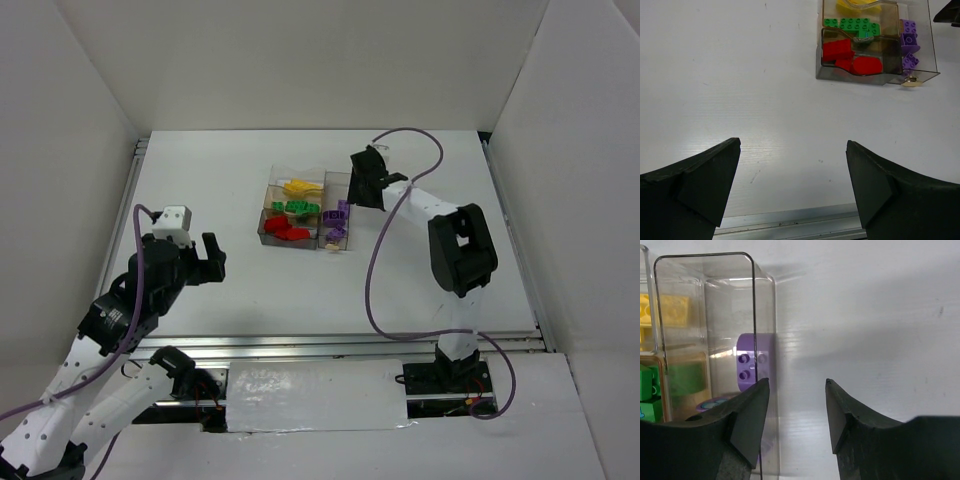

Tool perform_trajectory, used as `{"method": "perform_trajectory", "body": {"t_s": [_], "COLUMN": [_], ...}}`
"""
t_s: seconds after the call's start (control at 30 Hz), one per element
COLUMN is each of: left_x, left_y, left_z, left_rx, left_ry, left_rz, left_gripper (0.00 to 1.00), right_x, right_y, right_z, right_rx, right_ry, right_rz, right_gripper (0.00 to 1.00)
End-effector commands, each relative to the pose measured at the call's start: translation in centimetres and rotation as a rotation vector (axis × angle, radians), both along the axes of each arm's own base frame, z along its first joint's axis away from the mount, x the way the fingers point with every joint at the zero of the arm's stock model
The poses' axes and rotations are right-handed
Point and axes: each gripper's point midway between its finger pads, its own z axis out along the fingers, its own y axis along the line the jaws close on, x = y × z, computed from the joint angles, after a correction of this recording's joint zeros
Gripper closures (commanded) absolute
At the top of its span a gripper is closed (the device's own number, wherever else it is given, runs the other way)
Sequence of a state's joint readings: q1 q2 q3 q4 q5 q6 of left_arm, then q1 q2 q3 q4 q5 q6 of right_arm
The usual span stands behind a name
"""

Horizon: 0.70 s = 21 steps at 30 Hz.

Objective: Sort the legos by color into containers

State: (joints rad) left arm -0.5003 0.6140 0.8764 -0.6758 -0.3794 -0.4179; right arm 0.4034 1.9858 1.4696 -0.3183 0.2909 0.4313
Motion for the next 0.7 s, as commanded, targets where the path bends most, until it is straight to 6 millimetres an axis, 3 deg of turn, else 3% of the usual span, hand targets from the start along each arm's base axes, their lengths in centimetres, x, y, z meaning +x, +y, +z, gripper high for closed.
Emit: {"method": "perform_trajectory", "body": {"t_s": [0.0,0.07,0.1,0.13,0.17,0.2,0.23,0.27,0.33,0.37,0.43,0.57,0.67], "left_x": [0.7,1.2,1.4,1.9,2.3,2.6,3.0,3.1,3.1,3.0,2.5,1.3,0.3], "left_y": [-0.1,0.7,1.2,1.7,3.0,3.7,4.8,5.3,6.8,7.3,8.0,8.9,9.4], "left_z": [0.6,0.5,0.4,0.2,0.0,-0.1,-0.3,-0.4,-0.3,-0.2,0.2,1.1,2.1], "left_rx": [0.002,0.017,0.018,0.024,0.023,0.019,0.003,-0.005,-0.005,-0.002,-0.006,-0.019,-0.040], "left_ry": [-0.029,-0.018,-0.009,0.006,0.018,0.024,0.040,0.044,0.044,0.042,0.028,-0.023,-0.077], "left_rz": [0.005,0.047,0.076,0.103,0.160,0.184,0.227,0.247,0.314,0.343,0.386,0.433,0.463], "left_gripper": [0.01,0.00,0.01,0.00,0.00,0.00,0.00,0.01,0.00,0.00,0.00,0.00,0.00], "right_x": [-0.4,-1.9,-2.9,-3.7,-5.3,-6.6,-8.1,-9.8,-12.5,-14.1,-16.7,-22.2,-26.1], "right_y": [-0.8,-1.5,-1.7,-2.1,-2.7,-2.9,-2.9,-3.3,-4.2,-5.1,-5.9,-8.1,-10.2], "right_z": [7.5,8.5,11.2,12.3,14.7,15.4,15.3,18.0,18.3,20.3,20.0,23.0,22.8], "right_rx": [0.053,0.047,0.063,0.051,0.064,0.062,0.056,0.084,0.081,0.112,0.113,0.194,0.198], "right_ry": [-0.173,-0.191,-0.238,-0.256,-0.302,-0.310,-0.300,-0.358,-0.352,-0.397,-0.377,-0.470,-0.466], "right_rz": [-0.065,-0.060,-0.053,-0.053,-0.053,-0.045,-0.029,-0.024,-0.042,-0.050,-0.033,-0.001,0.002], "right_gripper": [0.42,0.38,0.27,0.21,0.15,0.01,0.00,0.00,0.00,0.00,0.00,0.00,0.00]}}
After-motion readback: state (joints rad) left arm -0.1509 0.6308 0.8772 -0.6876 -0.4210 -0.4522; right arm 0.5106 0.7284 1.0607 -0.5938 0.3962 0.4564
